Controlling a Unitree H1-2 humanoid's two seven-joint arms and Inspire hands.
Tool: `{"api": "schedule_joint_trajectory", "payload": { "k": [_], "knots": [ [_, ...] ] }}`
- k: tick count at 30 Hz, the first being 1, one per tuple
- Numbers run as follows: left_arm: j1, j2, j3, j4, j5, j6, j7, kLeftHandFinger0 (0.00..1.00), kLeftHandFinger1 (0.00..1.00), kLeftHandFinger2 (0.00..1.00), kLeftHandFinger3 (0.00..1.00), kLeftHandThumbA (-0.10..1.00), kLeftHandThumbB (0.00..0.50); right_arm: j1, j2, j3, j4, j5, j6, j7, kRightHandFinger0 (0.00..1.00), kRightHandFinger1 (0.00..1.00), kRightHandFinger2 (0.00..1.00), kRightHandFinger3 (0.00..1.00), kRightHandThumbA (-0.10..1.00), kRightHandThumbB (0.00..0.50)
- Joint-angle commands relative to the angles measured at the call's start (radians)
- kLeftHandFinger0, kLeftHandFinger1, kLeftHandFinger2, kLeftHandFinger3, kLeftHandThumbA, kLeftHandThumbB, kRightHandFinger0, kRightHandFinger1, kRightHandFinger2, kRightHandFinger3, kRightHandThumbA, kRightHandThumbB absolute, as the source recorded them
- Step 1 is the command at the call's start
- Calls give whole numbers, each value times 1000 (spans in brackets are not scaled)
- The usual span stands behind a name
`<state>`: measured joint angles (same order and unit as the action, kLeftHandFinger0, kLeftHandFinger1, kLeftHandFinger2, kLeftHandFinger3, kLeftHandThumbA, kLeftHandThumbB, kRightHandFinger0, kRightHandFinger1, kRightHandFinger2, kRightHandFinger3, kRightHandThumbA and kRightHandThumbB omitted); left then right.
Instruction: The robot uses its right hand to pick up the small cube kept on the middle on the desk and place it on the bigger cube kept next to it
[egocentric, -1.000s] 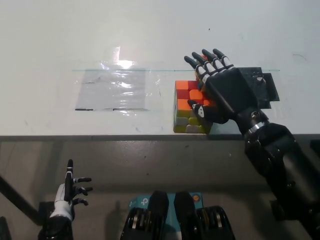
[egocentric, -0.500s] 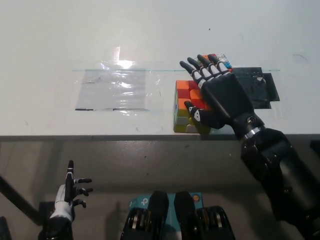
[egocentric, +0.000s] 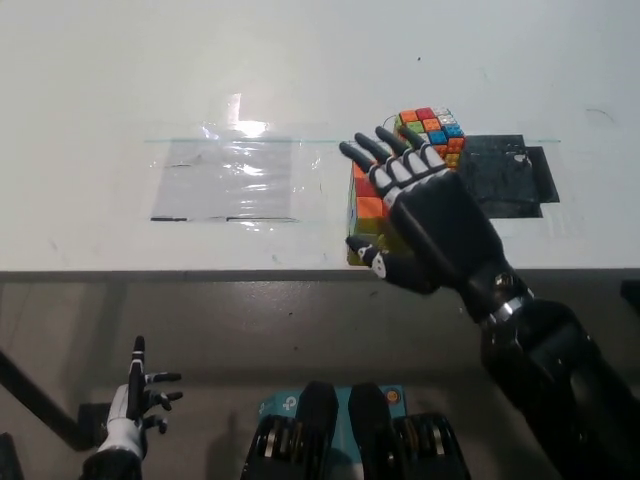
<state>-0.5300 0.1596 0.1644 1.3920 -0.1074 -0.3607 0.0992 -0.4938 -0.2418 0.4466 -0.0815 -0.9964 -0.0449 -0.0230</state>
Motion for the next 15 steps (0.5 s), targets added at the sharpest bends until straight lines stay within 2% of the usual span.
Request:
{"api": "schedule_joint_trajectory", "payload": {
  "k": [1,5,6,10,11,12,14,15],
  "knots": [
    [-7,13,-3,-13,2,-17,24,38,558,98,0,1000,500,21,13,14,-147,1,-15,66,1000,1000,1000,1000,598,345],
    [-2,17,-3,-11,1,-15,23,53,588,144,0,1000,500,83,17,13,-245,6,-1,110,1000,1000,1000,1000,558,339],
    [0,18,-1,-12,-2,-18,16,99,633,176,1,1000,500,117,12,9,-282,2,2,117,1000,1000,1000,1000,563,331],
    [-6,26,-7,-11,4,-11,18,122,643,158,0,1000,500,273,-5,-23,-369,-2,-6,84,1000,1000,1000,1000,570,309],
    [-3,25,0,-13,-4,-15,10,120,624,143,0,1000,500,319,-7,-37,-379,9,-12,66,1000,1000,1000,1000,509,325],
    [-3,25,0,-13,-4,-15,10,118,623,142,0,1000,500,321,-4,-41,-380,8,-15,69,1000,1000,1000,1000,503,325],
    [-4,27,-6,-11,3,-16,14,118,616,149,27,1000,500,433,-26,-78,-402,-8,-3,54,1000,1000,1000,1000,539,297],
    [0,29,-19,-11,17,-26,21,112,635,173,39,1000,500,503,-42,-108,-389,9,-11,16,1000,1000,1000,1000,513,268]
  ]
}}
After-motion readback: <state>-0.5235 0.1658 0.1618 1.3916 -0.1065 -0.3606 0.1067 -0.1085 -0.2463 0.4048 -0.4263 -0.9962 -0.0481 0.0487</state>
